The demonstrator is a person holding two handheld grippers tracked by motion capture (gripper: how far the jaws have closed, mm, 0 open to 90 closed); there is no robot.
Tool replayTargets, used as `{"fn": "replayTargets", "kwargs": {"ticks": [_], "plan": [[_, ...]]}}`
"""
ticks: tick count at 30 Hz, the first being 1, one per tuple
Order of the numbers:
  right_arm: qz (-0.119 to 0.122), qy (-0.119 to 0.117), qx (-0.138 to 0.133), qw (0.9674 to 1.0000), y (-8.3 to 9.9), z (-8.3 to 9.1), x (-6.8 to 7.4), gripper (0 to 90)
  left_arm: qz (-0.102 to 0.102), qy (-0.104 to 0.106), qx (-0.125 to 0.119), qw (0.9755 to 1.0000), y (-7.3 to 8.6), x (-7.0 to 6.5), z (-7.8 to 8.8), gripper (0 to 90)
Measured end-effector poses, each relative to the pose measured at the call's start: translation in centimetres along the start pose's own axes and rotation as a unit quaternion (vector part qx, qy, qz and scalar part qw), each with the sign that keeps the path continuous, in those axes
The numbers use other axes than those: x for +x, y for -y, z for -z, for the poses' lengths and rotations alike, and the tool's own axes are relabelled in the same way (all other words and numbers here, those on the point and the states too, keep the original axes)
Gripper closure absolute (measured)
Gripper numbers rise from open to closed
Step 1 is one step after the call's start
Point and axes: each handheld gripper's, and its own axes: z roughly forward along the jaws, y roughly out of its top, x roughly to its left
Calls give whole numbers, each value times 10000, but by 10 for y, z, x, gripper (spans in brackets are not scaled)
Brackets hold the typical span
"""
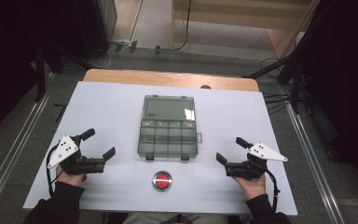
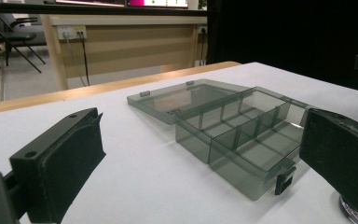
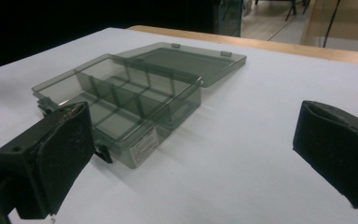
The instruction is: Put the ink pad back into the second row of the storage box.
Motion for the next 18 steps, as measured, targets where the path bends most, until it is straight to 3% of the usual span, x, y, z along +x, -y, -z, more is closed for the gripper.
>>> {"fn": "replayTargets", "kwargs": {"ticks": [18], "plan": [[201, -417, 467, 9978, 4, -14, 19, 0, 16, 3, 12, 10000, 0, 0, 0, 0]]}}
